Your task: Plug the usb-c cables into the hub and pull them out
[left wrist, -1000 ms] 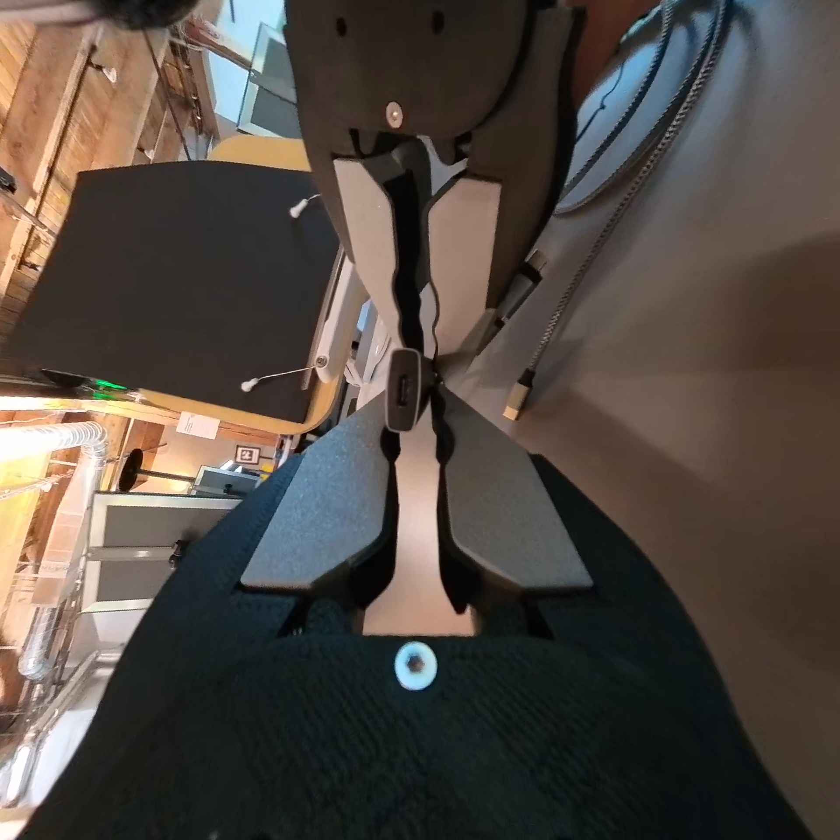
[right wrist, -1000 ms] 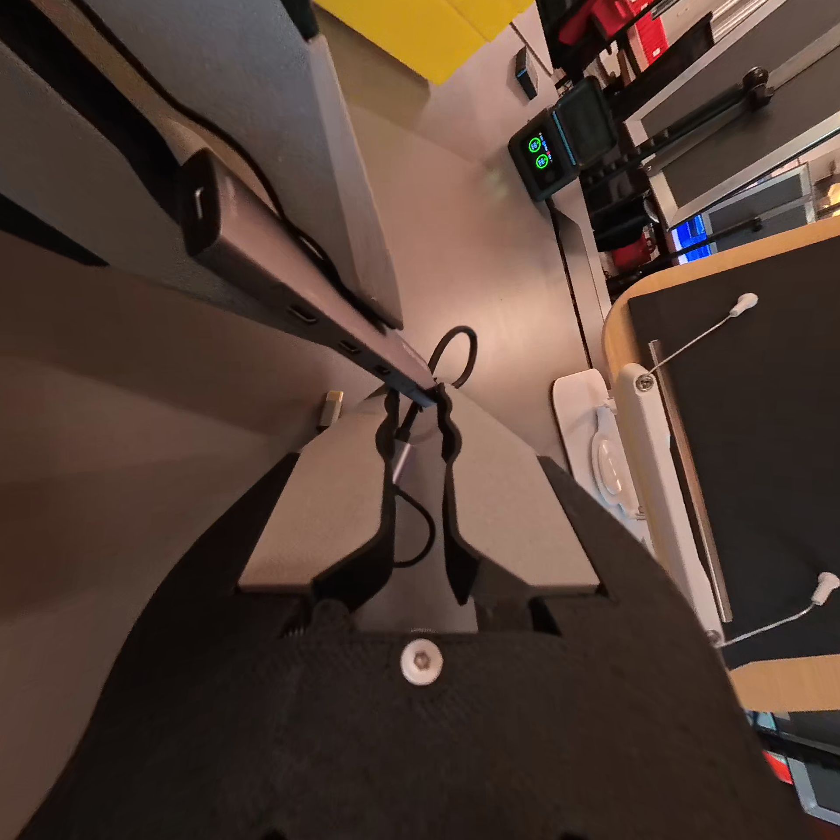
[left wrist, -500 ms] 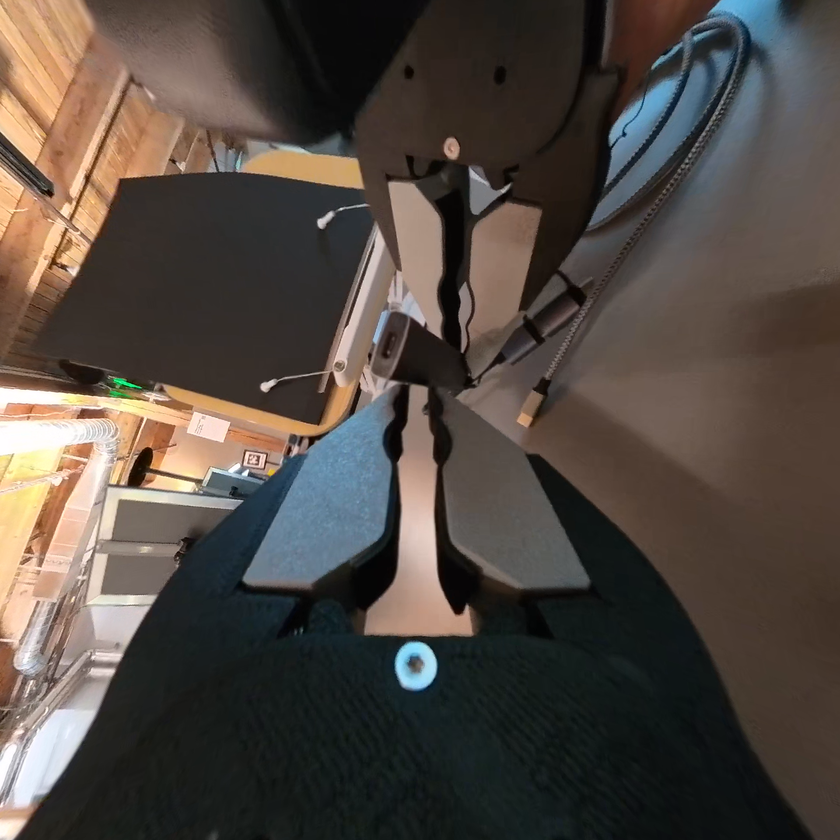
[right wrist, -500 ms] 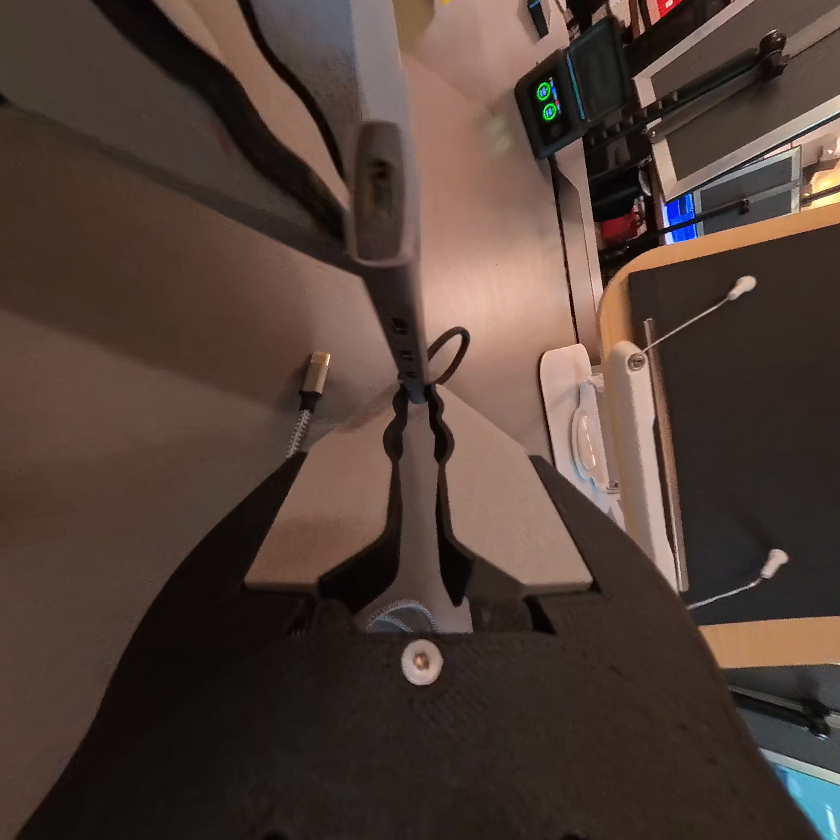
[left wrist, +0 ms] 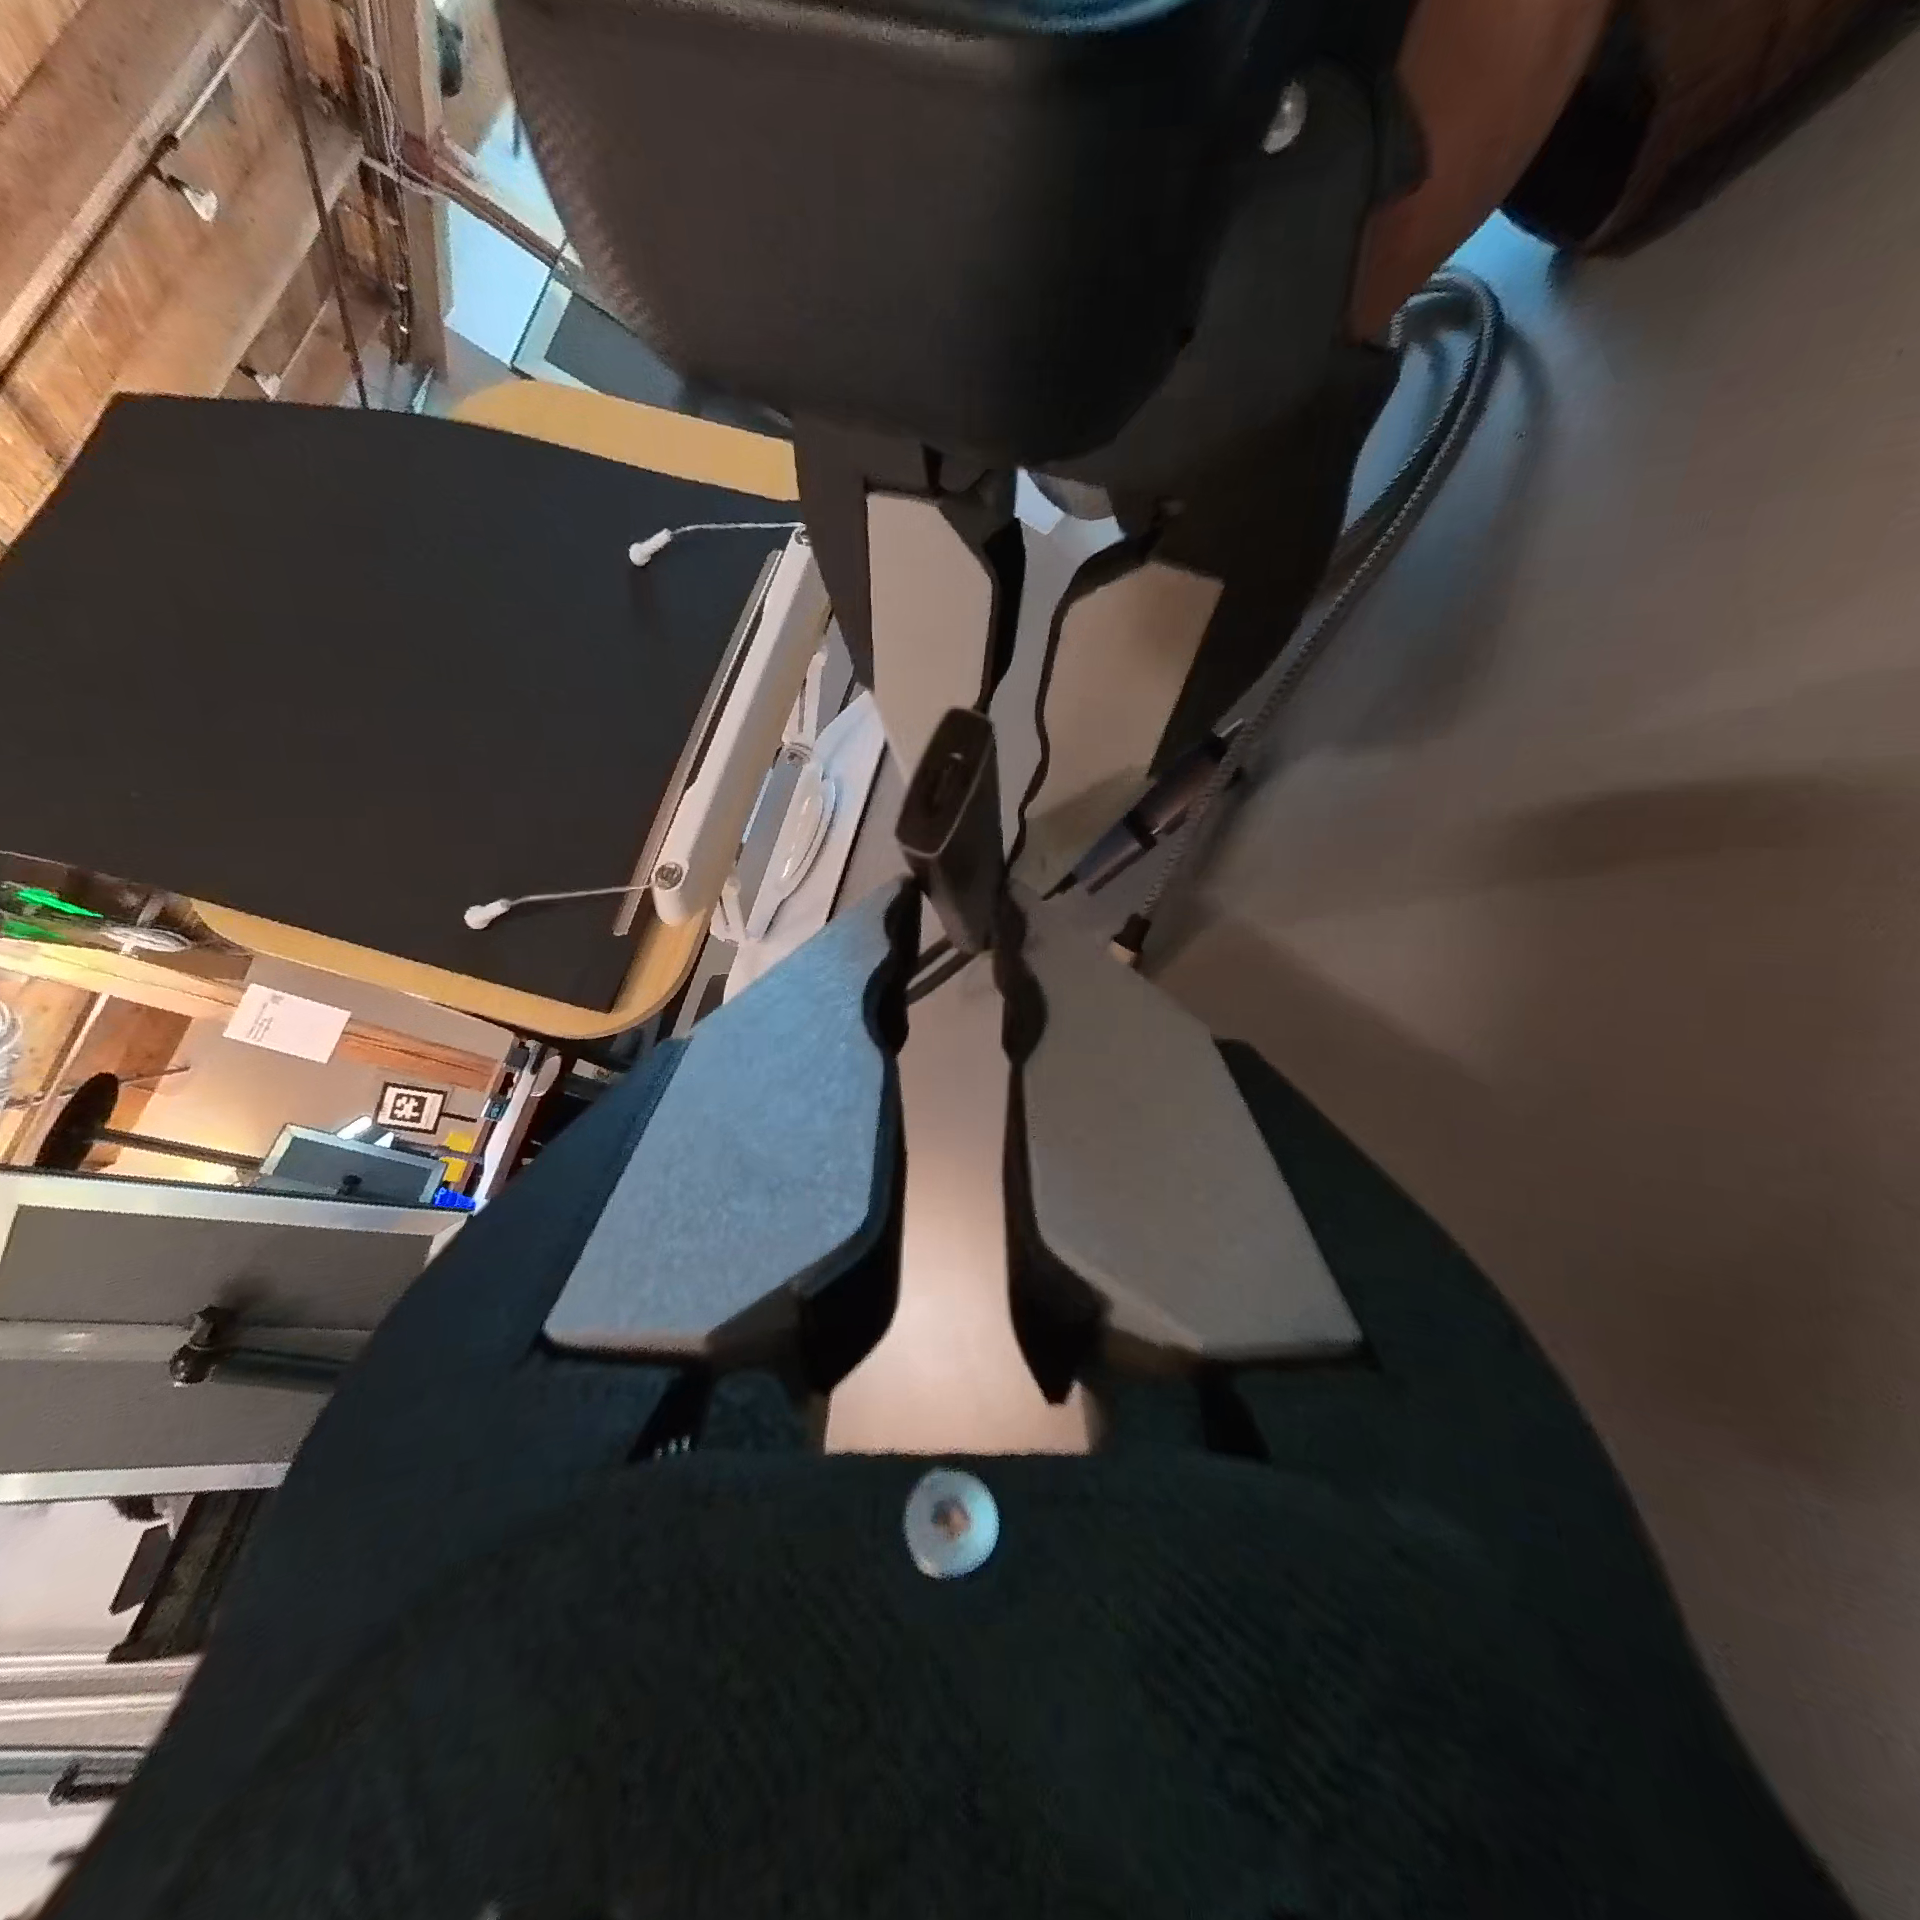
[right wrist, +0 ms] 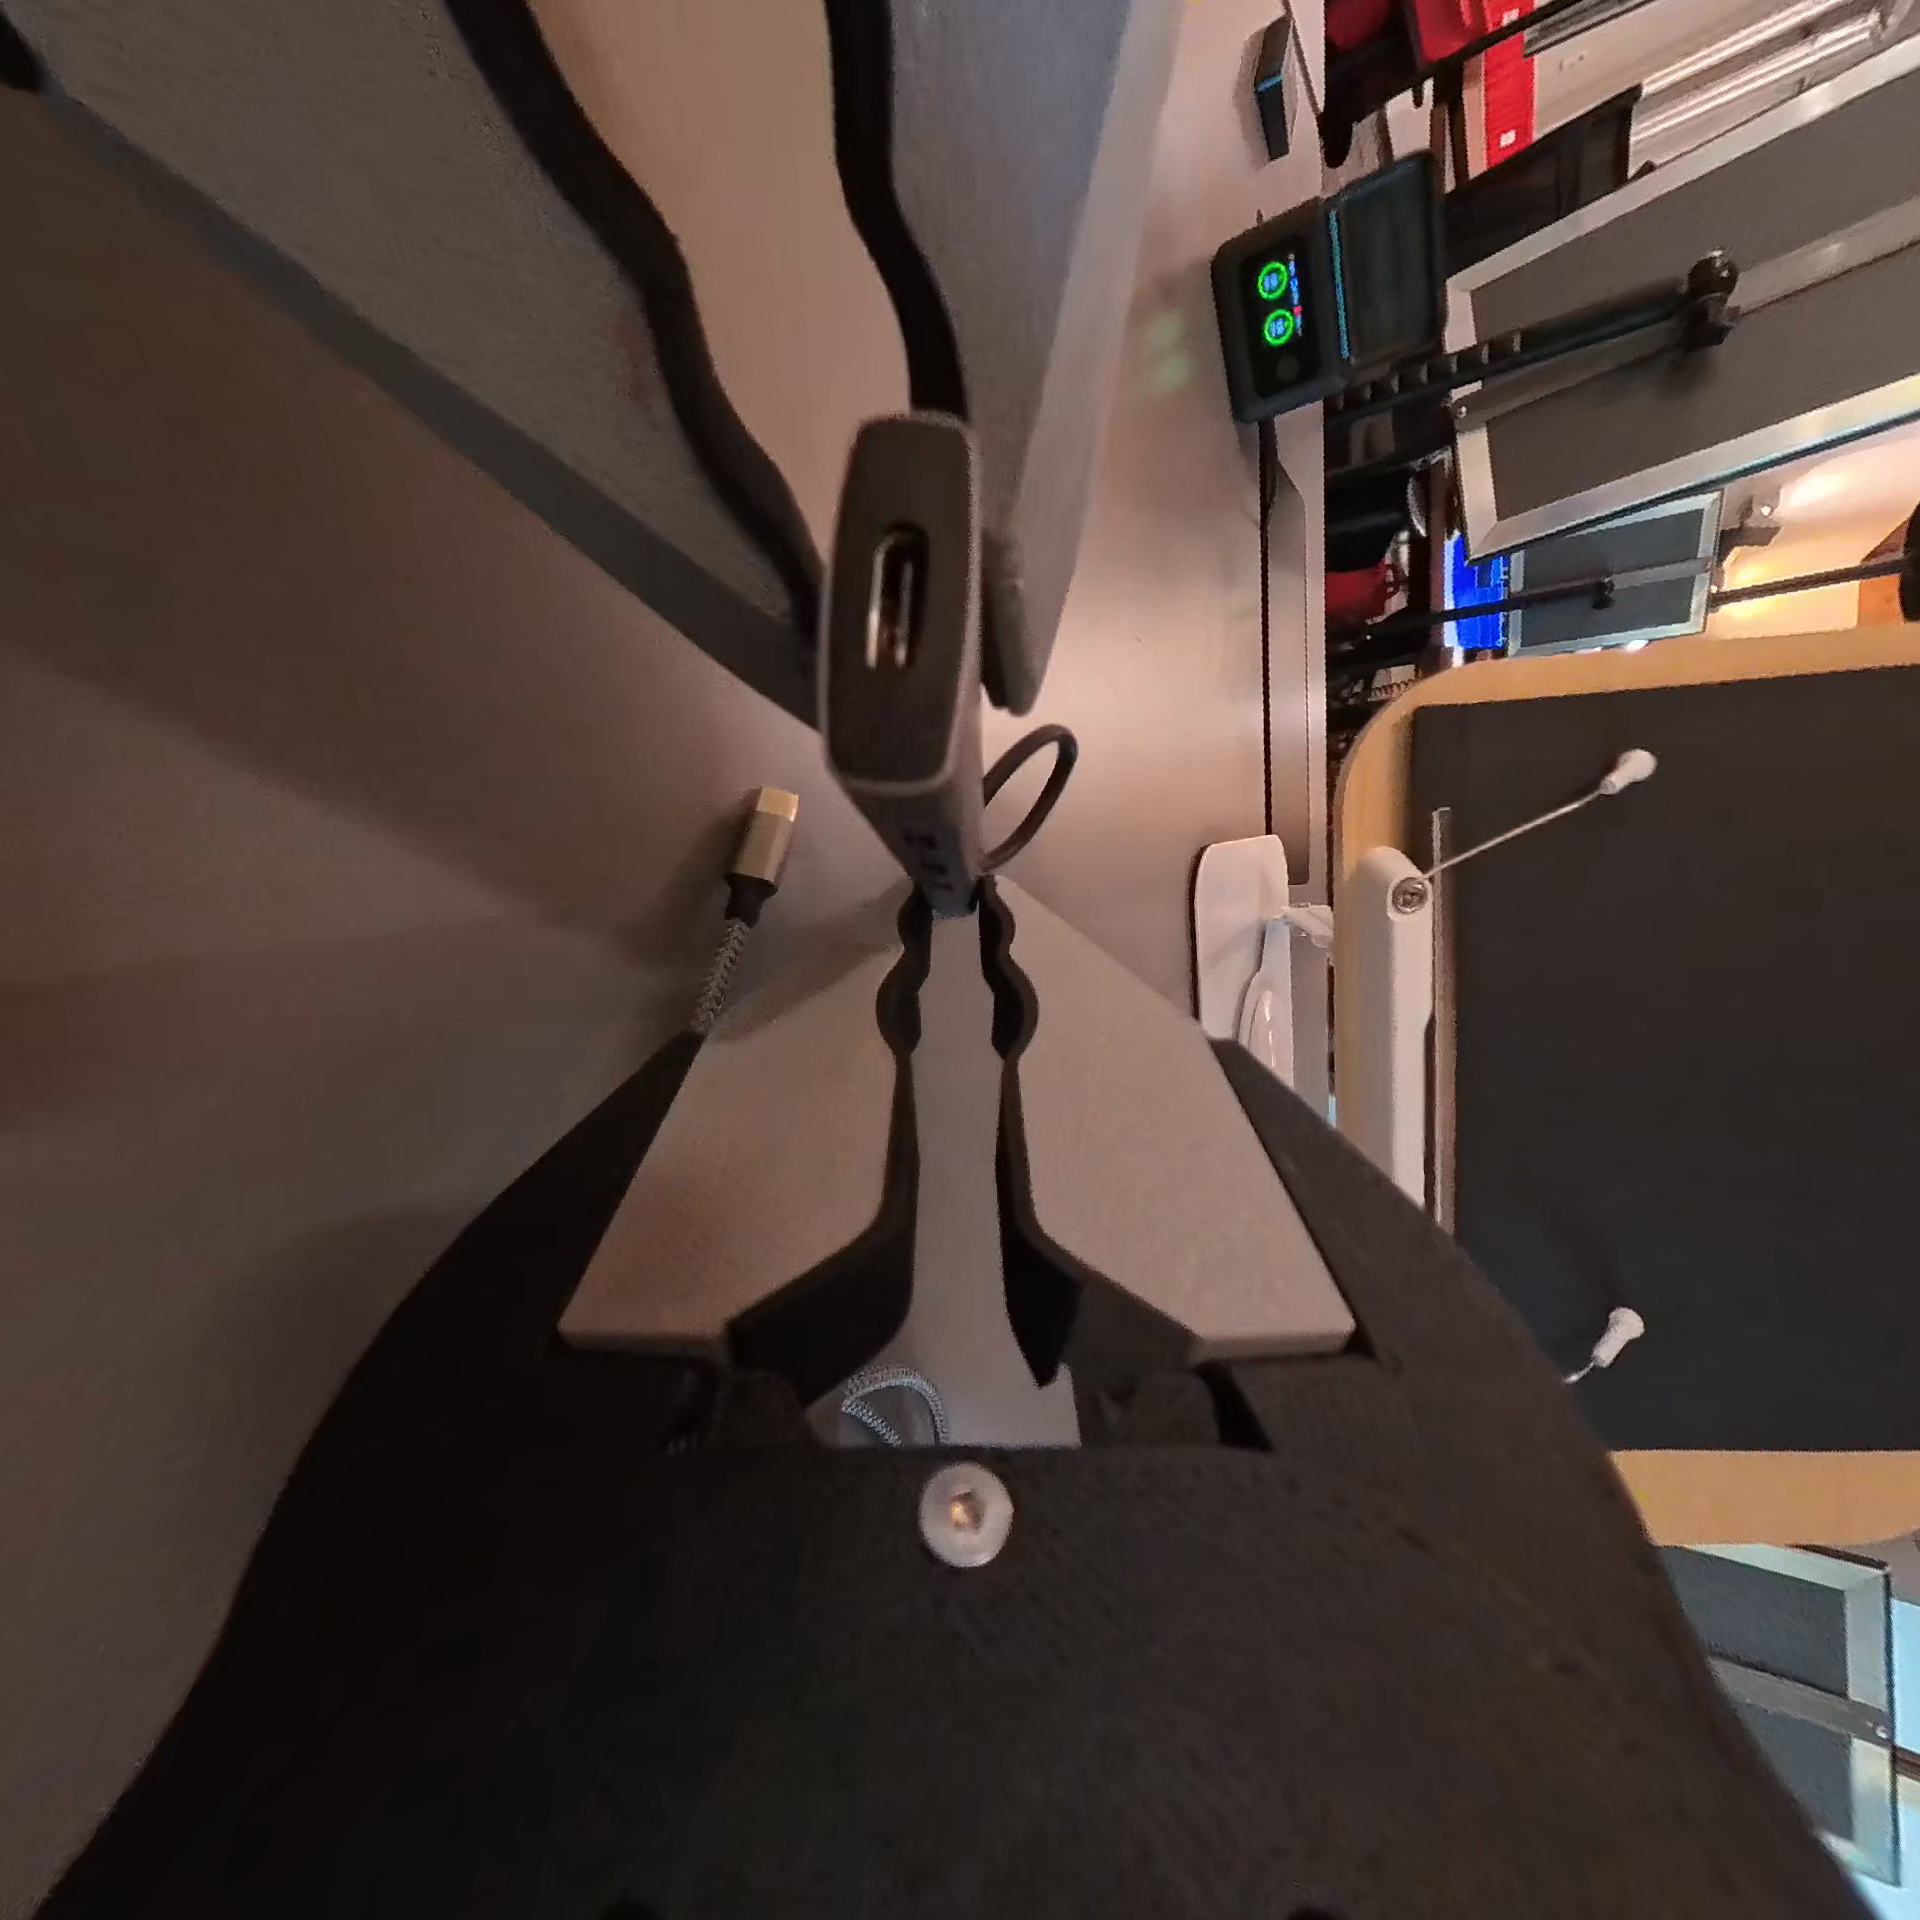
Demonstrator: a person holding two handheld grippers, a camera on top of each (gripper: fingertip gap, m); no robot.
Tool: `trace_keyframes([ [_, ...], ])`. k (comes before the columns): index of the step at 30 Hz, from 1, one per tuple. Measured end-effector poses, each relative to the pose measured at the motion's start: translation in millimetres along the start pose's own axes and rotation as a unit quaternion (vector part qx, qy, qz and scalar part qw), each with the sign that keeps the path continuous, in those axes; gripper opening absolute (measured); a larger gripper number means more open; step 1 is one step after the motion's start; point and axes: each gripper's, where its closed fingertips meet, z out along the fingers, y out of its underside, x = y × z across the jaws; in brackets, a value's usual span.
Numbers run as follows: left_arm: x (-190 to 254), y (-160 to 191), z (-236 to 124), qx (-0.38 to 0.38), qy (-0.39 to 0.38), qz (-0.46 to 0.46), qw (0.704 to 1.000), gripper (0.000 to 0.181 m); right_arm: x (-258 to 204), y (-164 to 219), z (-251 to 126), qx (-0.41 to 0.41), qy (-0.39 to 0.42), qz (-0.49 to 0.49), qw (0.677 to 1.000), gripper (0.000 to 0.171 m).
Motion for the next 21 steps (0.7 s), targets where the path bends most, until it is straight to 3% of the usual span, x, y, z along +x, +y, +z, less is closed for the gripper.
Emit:
trace_keyframes([
  [9, 9, -1, 1, 0.001, 0.016, 0.004, 1.0, 0.016, 0, -5, -2, -0.012, 0.029, -0.045, 0.999, 0.006],
  [17, -2, 2, -4, -0.009, -0.006, 0.023, 1.0, 0.007, 10, -8, -10, 0.002, 0.065, -0.059, 0.996, 0.005],
  [21, -9, 2, -7, -0.004, -0.015, 0.009, 1.0, 0.006, 14, -10, -16, 0.034, 0.066, -0.044, 0.996, 0.02],
])
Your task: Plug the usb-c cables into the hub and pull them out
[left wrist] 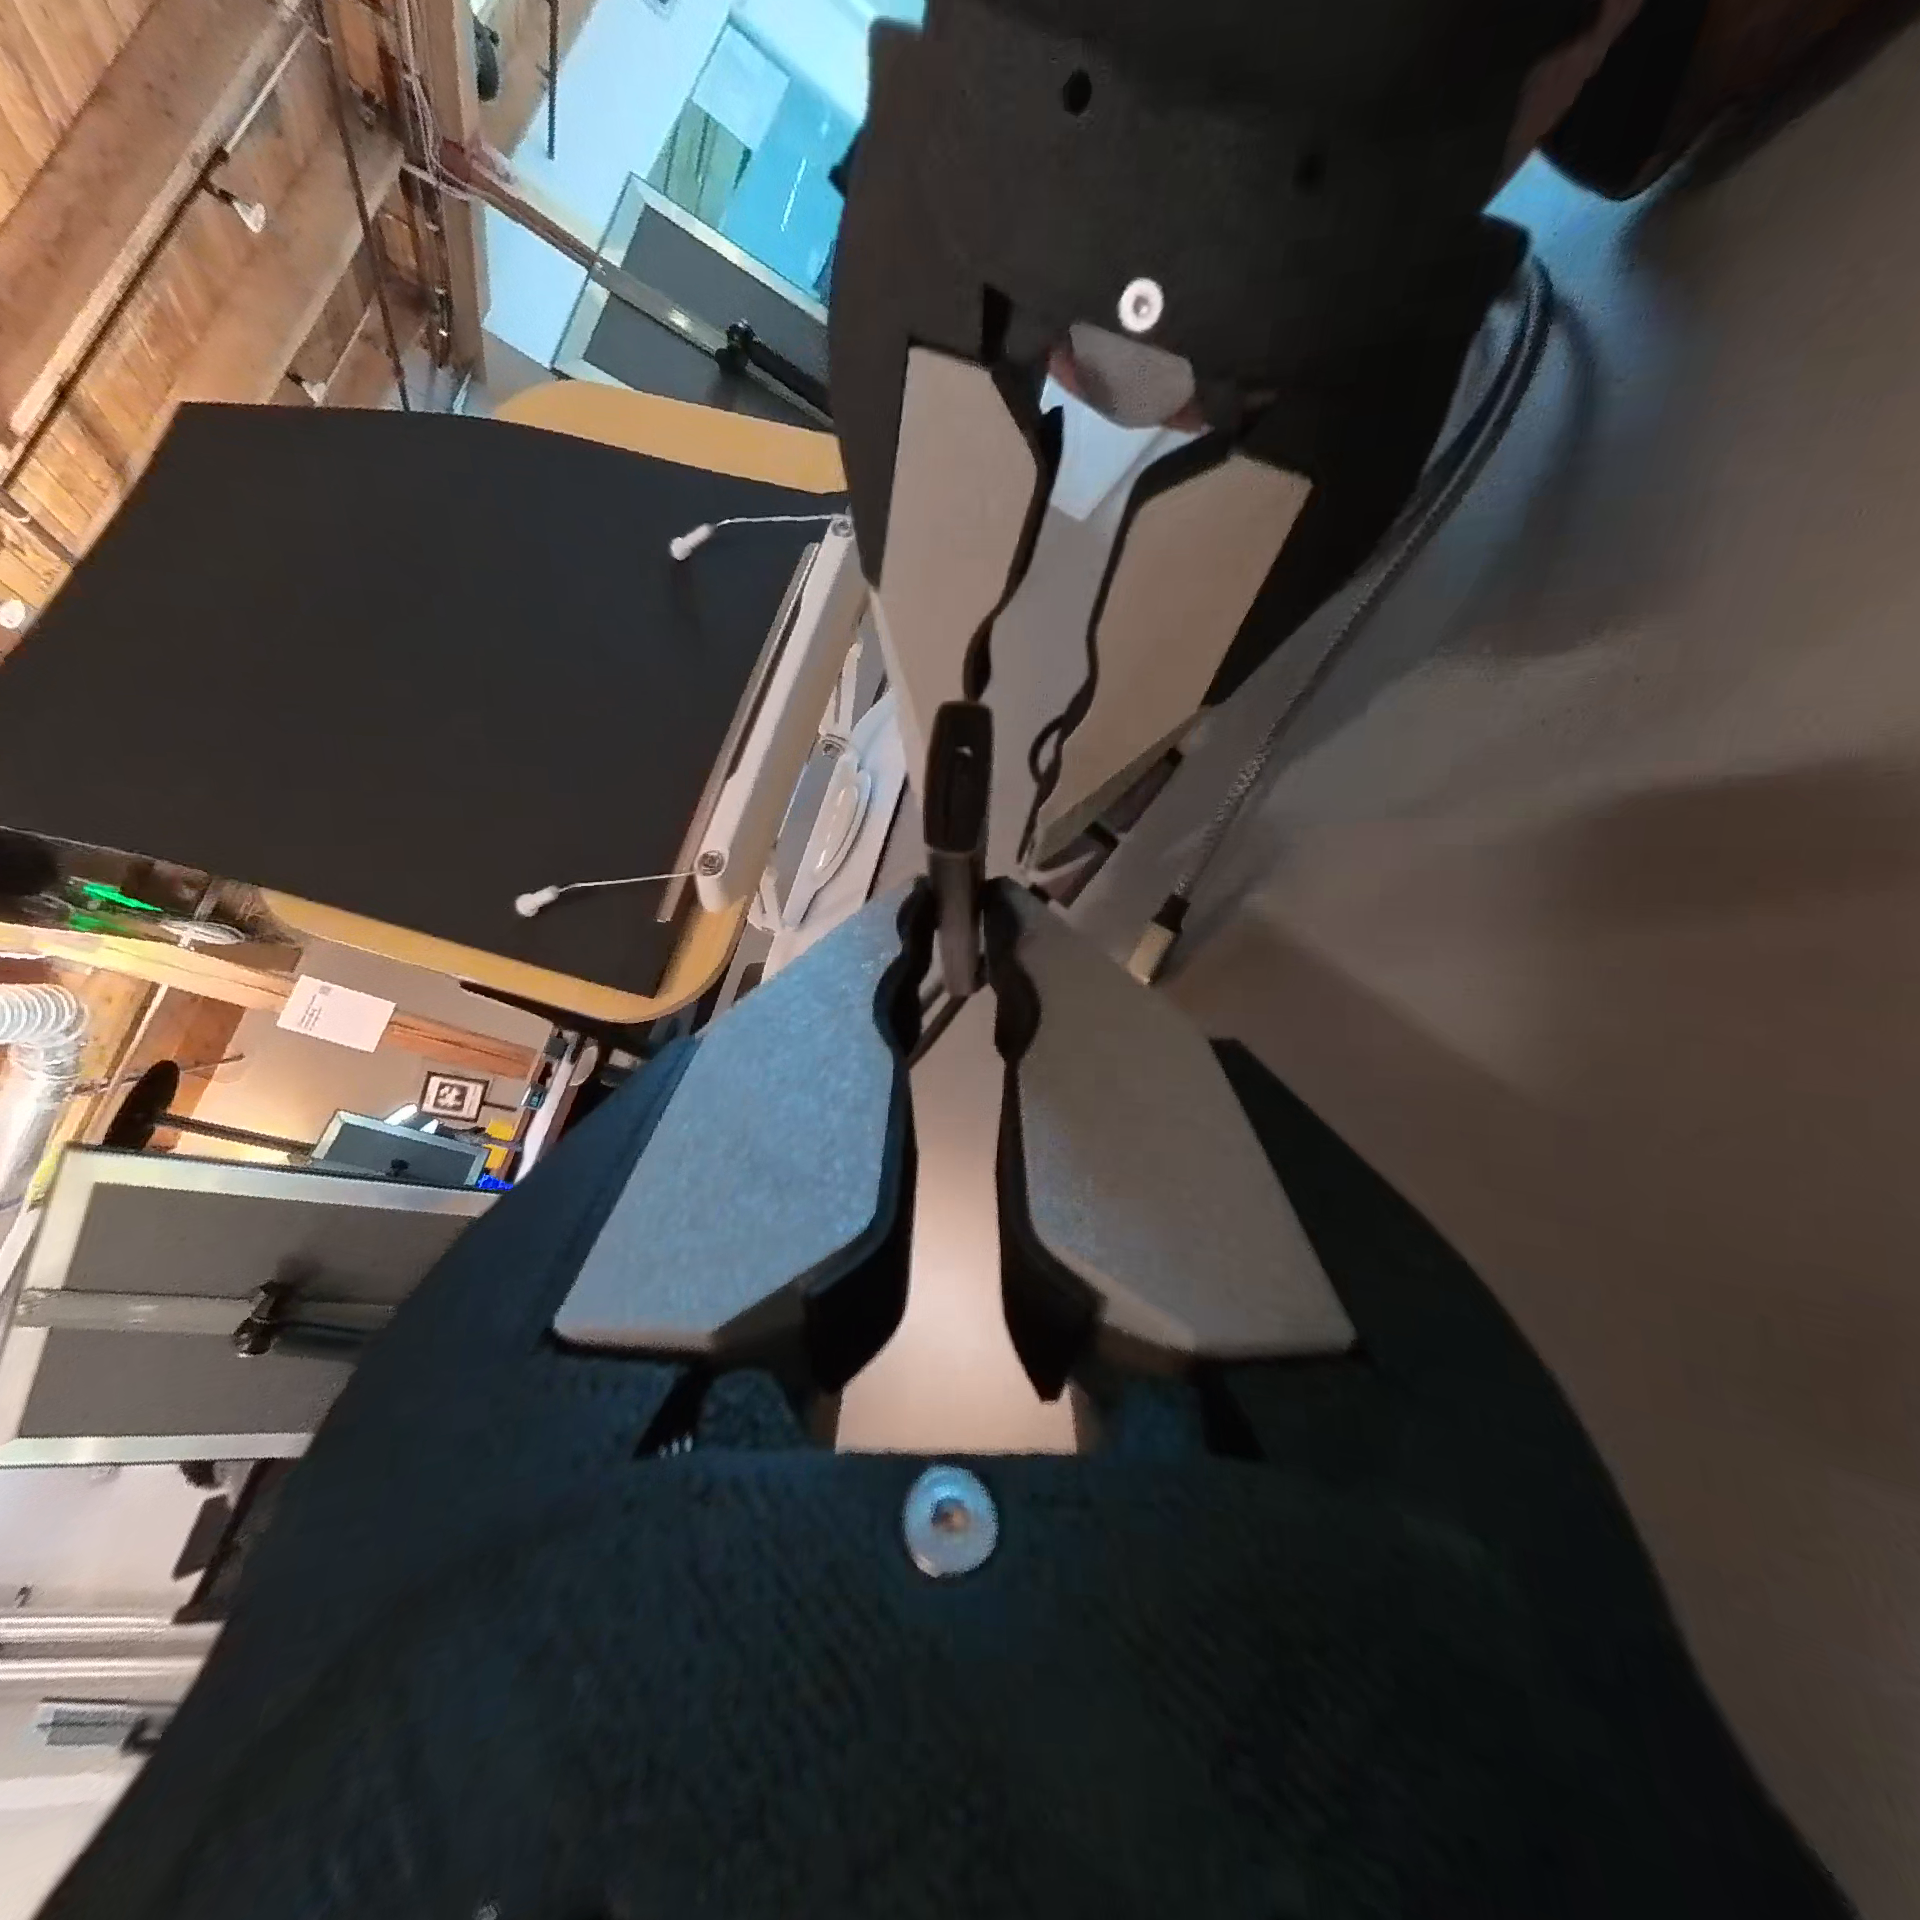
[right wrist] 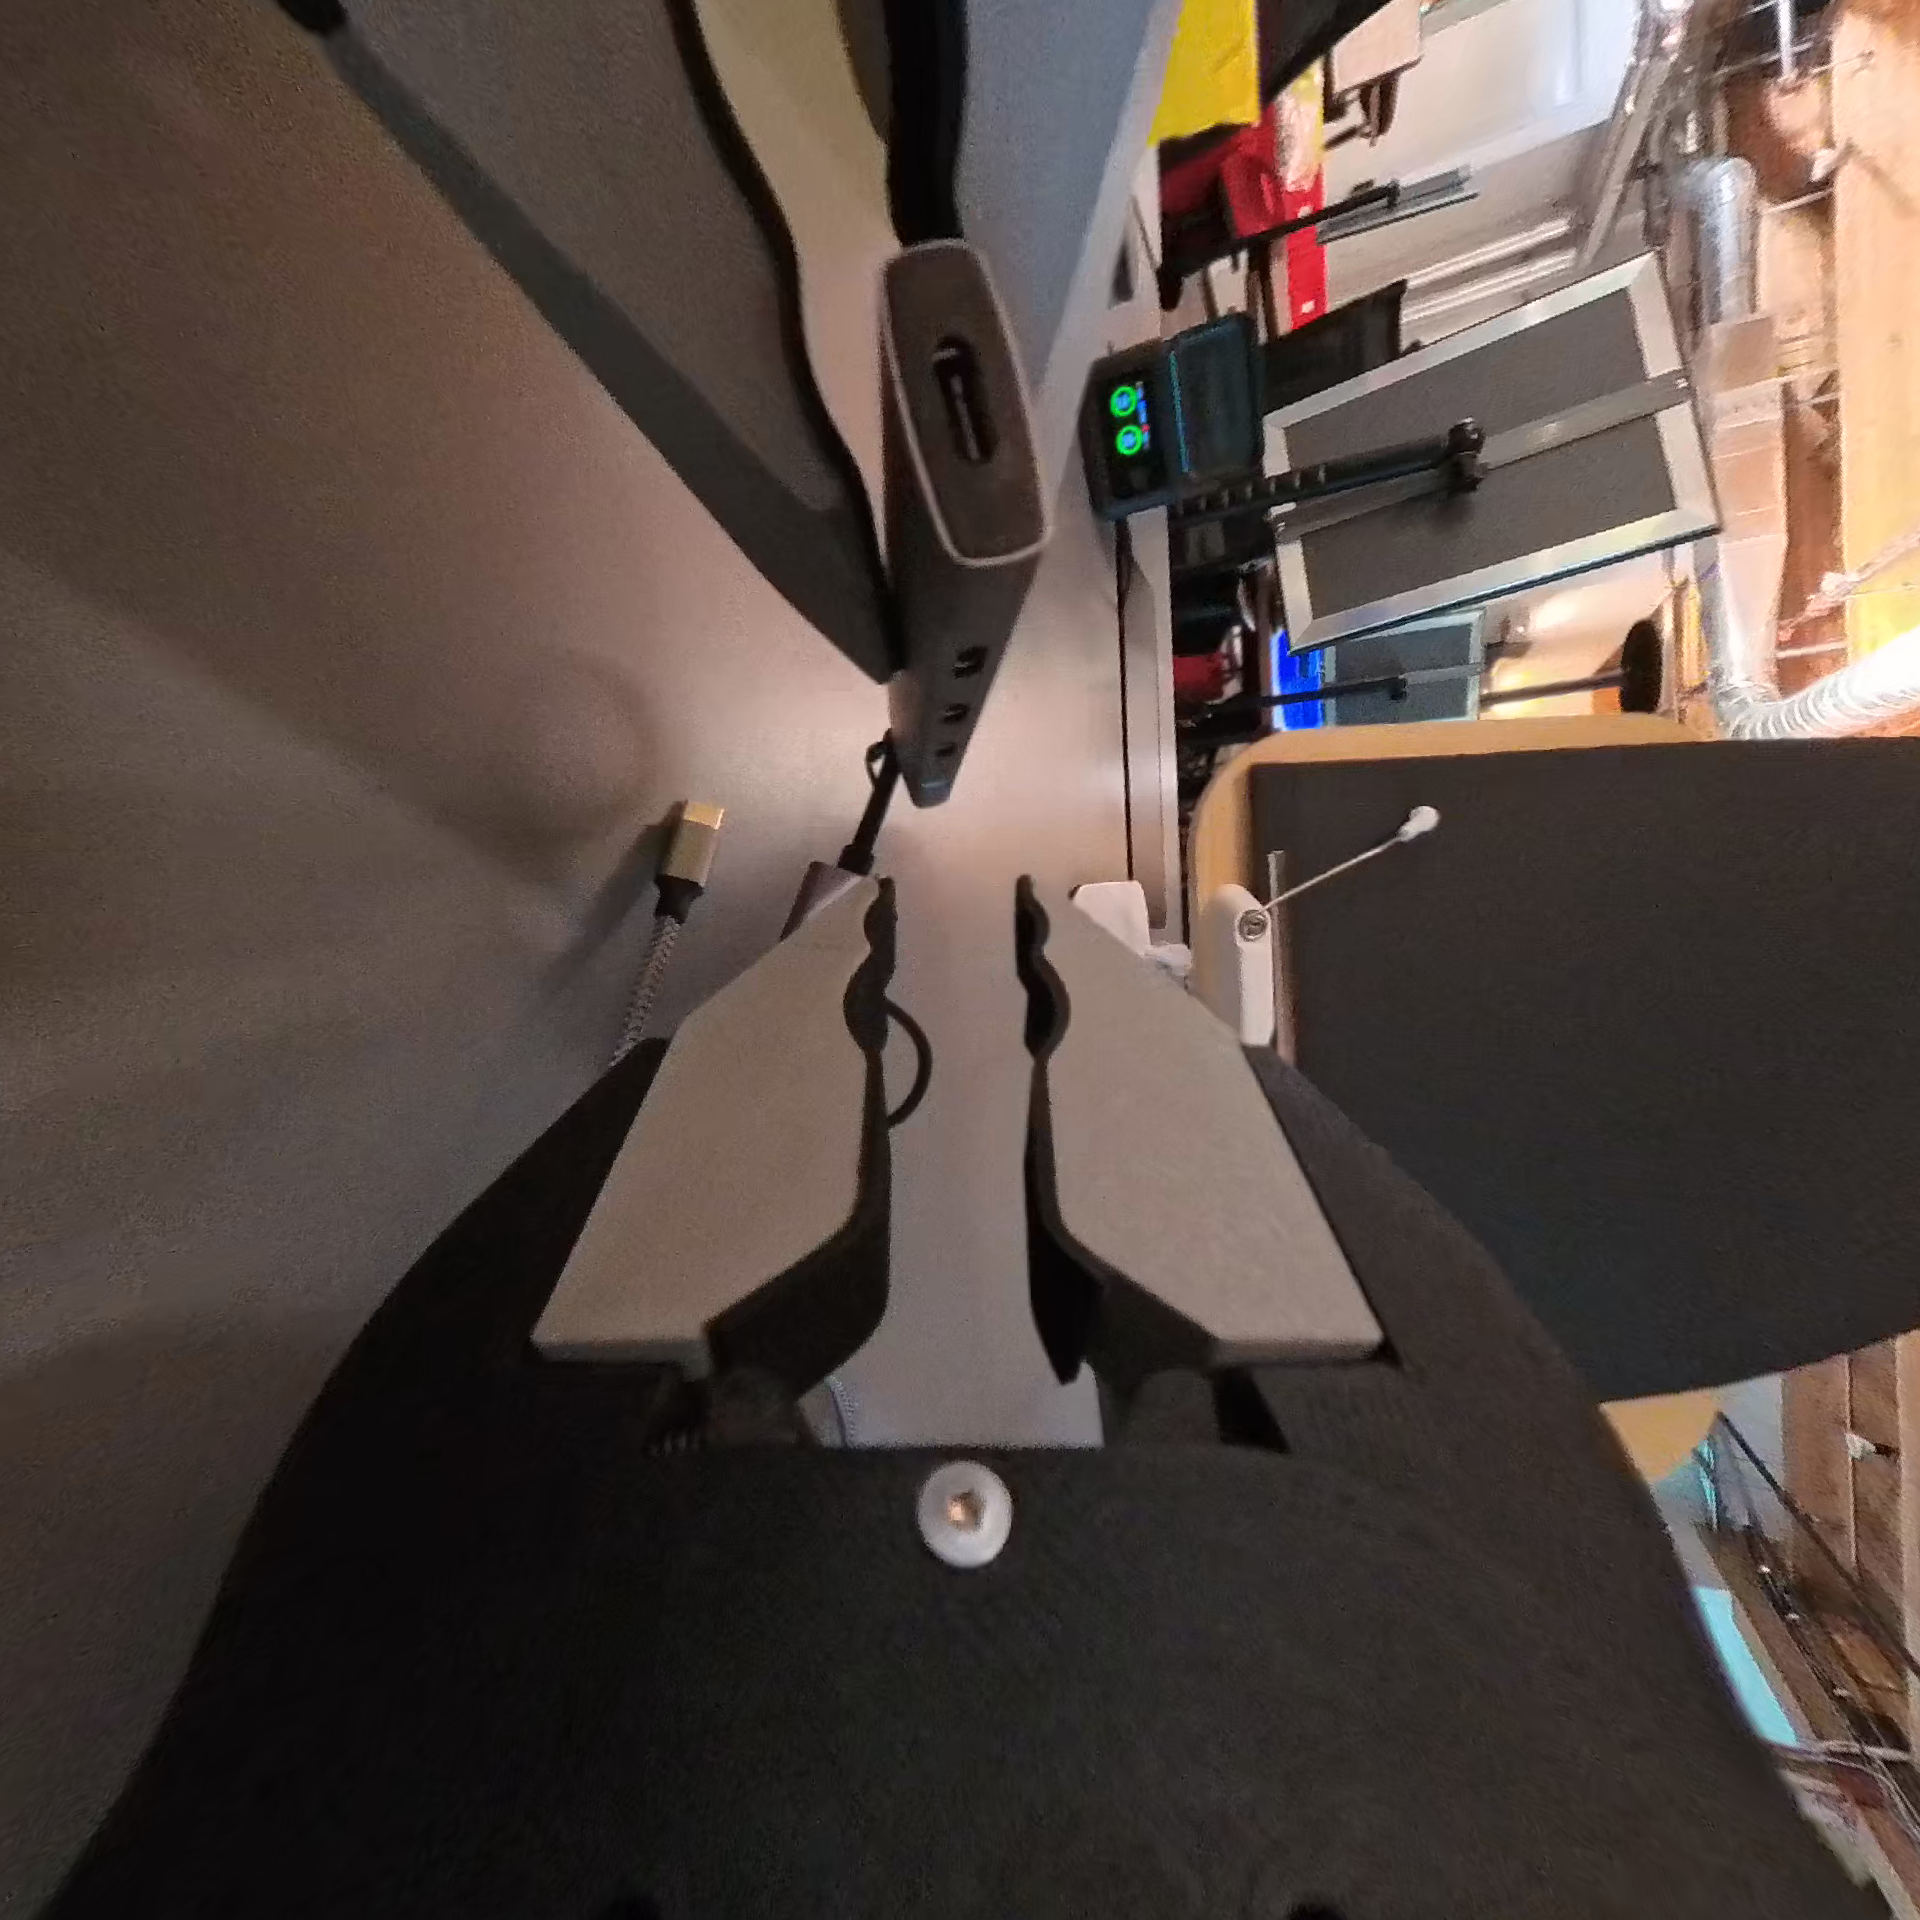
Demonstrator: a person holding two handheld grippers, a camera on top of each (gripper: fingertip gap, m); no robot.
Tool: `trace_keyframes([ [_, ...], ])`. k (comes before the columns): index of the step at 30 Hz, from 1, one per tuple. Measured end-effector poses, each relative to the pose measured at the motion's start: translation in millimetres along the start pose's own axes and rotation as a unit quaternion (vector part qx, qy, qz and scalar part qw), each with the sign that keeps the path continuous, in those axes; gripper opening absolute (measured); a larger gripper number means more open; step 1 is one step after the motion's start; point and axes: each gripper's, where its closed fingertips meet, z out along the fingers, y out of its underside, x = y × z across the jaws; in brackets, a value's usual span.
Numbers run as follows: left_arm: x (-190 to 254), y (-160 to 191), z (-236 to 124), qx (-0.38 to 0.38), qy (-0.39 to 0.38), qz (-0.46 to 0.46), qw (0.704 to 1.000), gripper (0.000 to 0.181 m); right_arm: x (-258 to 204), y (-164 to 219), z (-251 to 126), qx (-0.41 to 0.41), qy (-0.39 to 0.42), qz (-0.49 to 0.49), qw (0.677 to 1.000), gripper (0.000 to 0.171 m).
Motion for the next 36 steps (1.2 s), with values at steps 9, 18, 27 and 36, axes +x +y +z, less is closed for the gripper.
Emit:
trace_keyframes([
  [9, 7, -16, -5, 0.038, 0.019, -0.007, 0.999, 0.007, -11, -19, -1, 0.05, -0.011, -0.015, 0.999, 0.011],
  [18, 18, -16, -4, 0.038, 0.046, -0.035, 0.998, 0.019, -3, -7, 0, -0.029, 0.047, -0.098, 0.994, 0.007],
  [27, 17, -13, -3, 0.013, 0.007, 0.037, 0.999, 0.008, -8, -3, 3, -0.05, 0.026, -0.079, 0.995, 0.008],
  [36, -6, 17, -3, -0.052, -0.024, 0.019, 0.998, 0.007, -3, 6, -2, 0.006, -0.064, 0.127, 0.99, 0.01],
])
